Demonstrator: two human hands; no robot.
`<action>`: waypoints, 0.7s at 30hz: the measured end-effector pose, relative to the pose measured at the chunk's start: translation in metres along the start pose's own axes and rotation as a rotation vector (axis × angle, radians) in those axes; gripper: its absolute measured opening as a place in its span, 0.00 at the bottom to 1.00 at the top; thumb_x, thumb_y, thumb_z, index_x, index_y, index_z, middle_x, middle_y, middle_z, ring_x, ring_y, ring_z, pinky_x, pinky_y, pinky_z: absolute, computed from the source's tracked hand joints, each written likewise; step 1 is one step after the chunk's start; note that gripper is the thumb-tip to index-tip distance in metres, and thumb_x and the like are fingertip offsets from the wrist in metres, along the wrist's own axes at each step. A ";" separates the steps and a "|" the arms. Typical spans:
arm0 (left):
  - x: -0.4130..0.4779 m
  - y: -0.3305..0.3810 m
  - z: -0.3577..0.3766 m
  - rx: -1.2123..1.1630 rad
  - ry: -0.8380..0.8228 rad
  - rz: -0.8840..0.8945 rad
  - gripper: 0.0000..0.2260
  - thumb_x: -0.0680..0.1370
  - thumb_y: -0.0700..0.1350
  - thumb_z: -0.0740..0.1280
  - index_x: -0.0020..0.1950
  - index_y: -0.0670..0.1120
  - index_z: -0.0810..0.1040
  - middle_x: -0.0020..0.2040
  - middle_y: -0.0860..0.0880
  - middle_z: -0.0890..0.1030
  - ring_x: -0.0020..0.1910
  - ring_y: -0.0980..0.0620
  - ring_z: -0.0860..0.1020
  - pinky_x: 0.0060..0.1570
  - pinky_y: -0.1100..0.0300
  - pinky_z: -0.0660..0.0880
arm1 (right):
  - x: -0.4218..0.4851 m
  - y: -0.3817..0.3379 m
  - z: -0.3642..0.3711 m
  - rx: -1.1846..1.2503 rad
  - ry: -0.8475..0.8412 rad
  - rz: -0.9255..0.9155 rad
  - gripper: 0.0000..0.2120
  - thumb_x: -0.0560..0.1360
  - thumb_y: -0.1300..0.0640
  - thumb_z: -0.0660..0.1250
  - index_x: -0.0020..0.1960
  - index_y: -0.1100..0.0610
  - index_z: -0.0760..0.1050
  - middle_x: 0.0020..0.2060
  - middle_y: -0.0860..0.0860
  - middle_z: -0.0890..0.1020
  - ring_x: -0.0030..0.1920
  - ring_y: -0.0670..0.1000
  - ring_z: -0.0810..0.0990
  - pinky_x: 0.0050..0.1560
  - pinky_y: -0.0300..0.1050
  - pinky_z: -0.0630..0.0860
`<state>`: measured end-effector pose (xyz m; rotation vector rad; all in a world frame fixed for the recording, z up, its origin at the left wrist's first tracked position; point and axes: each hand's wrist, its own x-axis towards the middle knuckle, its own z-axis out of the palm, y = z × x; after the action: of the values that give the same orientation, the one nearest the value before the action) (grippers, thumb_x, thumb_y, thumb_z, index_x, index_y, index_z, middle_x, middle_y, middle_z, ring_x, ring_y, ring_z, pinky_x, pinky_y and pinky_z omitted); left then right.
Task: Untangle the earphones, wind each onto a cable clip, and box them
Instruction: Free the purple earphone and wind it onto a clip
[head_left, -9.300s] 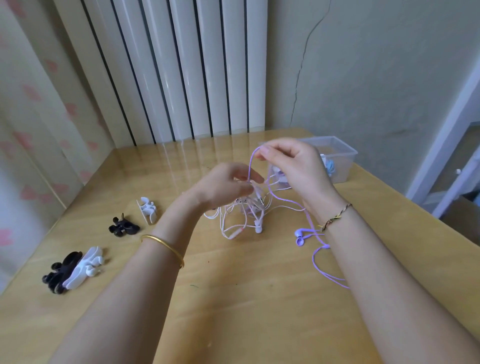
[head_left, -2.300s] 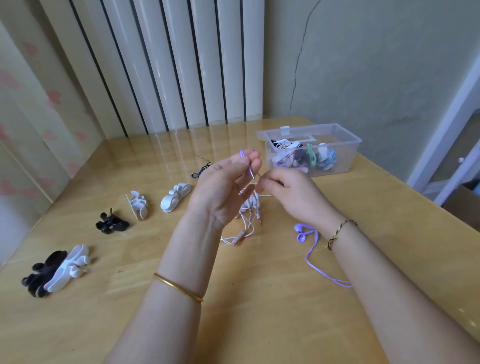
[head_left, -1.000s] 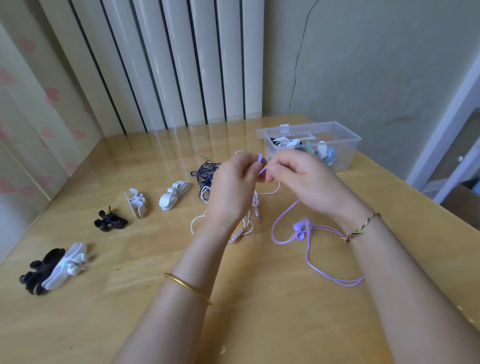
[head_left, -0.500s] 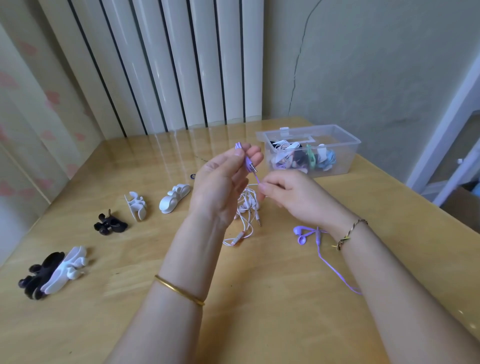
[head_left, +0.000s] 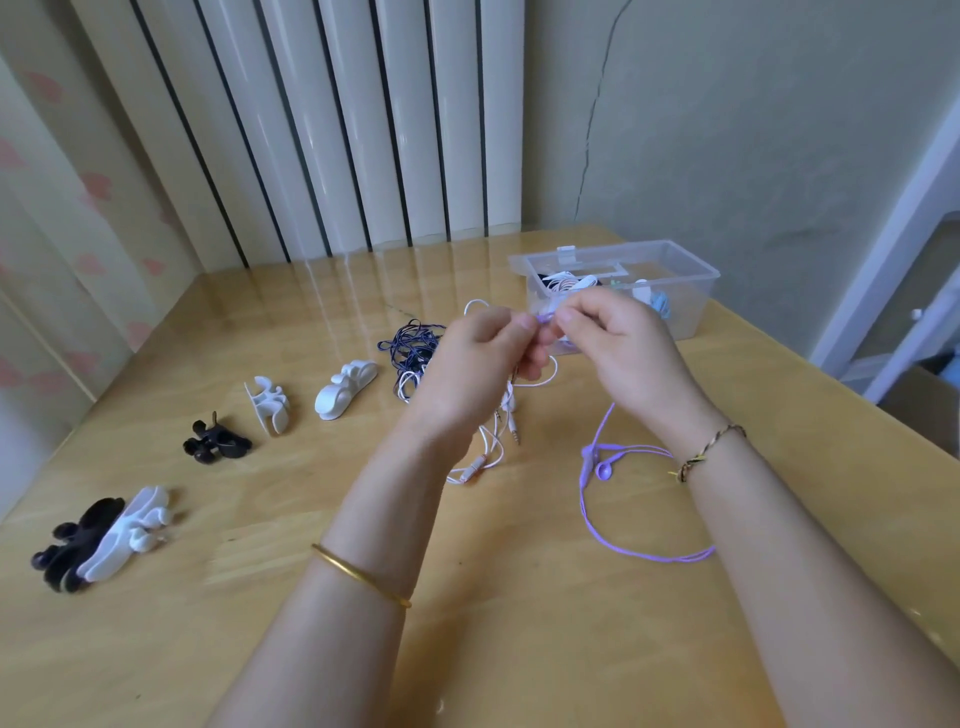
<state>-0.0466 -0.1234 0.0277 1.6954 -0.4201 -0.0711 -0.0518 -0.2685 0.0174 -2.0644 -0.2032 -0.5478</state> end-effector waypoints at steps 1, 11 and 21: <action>0.001 0.001 -0.001 -0.182 -0.014 -0.052 0.14 0.83 0.42 0.57 0.41 0.43 0.77 0.33 0.52 0.76 0.33 0.58 0.75 0.38 0.69 0.73 | -0.001 0.000 0.002 0.012 -0.050 0.009 0.14 0.80 0.61 0.60 0.37 0.52 0.74 0.27 0.38 0.76 0.31 0.38 0.72 0.35 0.33 0.66; 0.001 -0.007 -0.006 -0.224 0.360 0.062 0.06 0.78 0.37 0.65 0.47 0.44 0.81 0.44 0.47 0.85 0.45 0.53 0.84 0.51 0.56 0.79 | -0.012 -0.017 0.006 -0.042 -0.417 -0.010 0.13 0.80 0.57 0.60 0.38 0.53 0.77 0.21 0.41 0.68 0.26 0.42 0.65 0.30 0.36 0.60; -0.001 -0.002 -0.005 0.270 0.024 0.032 0.14 0.83 0.43 0.55 0.46 0.40 0.78 0.34 0.53 0.78 0.31 0.59 0.74 0.40 0.63 0.71 | -0.004 -0.008 -0.002 0.014 -0.059 -0.025 0.12 0.79 0.61 0.60 0.38 0.52 0.72 0.29 0.39 0.76 0.28 0.36 0.72 0.31 0.30 0.62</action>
<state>-0.0455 -0.1183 0.0269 1.9518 -0.4548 0.0308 -0.0583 -0.2661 0.0226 -2.0687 -0.2670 -0.4997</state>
